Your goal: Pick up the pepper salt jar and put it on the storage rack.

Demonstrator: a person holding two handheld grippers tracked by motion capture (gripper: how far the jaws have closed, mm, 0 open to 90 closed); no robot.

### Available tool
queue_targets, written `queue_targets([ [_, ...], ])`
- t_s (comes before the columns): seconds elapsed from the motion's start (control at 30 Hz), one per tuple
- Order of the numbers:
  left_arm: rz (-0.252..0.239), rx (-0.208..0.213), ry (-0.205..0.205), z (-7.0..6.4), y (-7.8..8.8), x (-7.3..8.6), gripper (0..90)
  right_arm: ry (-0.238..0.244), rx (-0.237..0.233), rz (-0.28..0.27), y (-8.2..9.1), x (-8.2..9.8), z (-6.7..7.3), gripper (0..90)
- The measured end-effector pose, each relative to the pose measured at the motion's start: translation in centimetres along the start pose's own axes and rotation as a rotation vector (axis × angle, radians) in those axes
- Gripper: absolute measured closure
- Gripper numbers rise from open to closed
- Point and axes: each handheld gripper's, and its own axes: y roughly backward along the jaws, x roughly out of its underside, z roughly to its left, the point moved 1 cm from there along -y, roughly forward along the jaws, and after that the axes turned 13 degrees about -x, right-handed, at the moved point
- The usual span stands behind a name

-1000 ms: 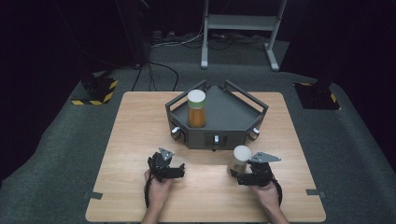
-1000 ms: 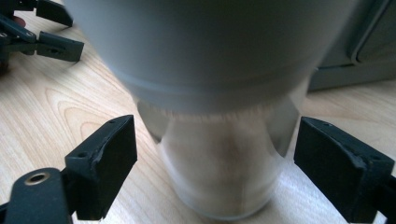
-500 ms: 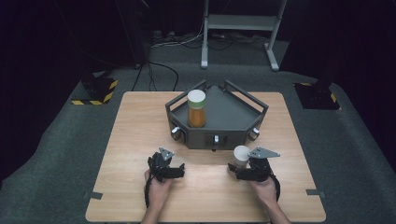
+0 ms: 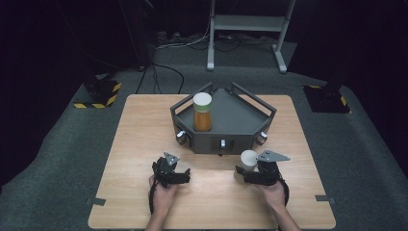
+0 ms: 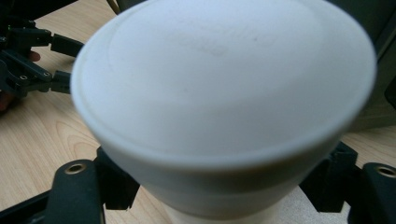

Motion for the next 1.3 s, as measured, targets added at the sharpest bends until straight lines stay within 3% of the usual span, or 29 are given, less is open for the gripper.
queue_targets([
  [0.37, 0.0, 0.0, 0.0, 0.0, 0.0, 0.0, 5.1, 0.02, 0.014, 0.004, 0.0, 0.0, 0.4, 31.0],
  [0.63, 0.0, 0.0, 0.0, 0.0, 0.0, 0.0, 5.1, 0.068, 0.032, 0.012, 0.1, -0.1, 0.8, 33.3],
  [1.3, 0.0, 0.001, 0.0, 0.0, 0.0, 0.0, 5.2, 0.077, 0.017, 0.007, 0.5, -1.2, 0.6, 34.5],
])
